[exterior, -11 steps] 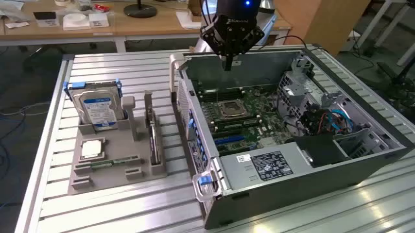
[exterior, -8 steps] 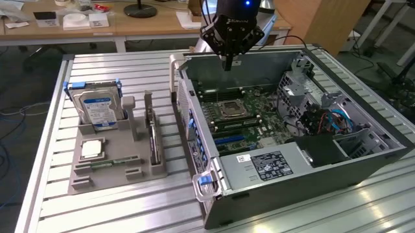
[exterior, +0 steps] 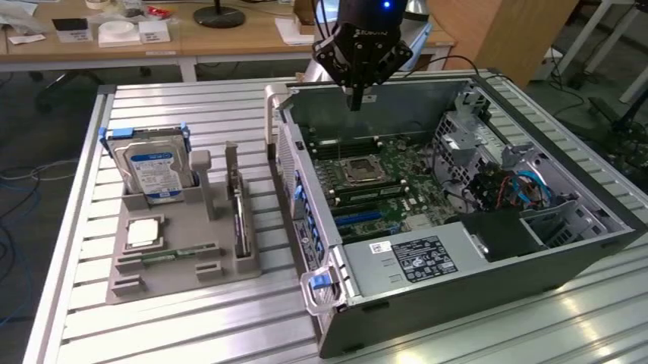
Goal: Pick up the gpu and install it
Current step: 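Reach for the gpu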
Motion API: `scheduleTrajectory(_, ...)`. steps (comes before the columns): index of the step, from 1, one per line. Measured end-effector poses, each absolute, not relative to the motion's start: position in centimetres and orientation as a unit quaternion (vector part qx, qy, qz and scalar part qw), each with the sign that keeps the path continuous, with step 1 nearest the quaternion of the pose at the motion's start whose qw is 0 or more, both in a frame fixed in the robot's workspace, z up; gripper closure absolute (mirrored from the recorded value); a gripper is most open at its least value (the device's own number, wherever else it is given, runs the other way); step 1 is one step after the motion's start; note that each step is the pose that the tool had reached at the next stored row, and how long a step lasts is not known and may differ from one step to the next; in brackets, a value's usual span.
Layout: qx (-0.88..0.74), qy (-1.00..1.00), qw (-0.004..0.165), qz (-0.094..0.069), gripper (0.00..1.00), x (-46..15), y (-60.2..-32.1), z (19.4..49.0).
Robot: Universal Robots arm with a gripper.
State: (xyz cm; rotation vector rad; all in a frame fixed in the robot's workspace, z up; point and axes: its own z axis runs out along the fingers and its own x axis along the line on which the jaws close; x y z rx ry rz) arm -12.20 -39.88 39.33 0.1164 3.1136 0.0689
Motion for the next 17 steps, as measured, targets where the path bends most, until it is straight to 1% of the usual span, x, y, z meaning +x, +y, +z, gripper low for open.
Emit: scheduleTrajectory(17, 0.037, 0.999, 0.012, 0.022, 0.89, -14.4, -39.9, 39.3)
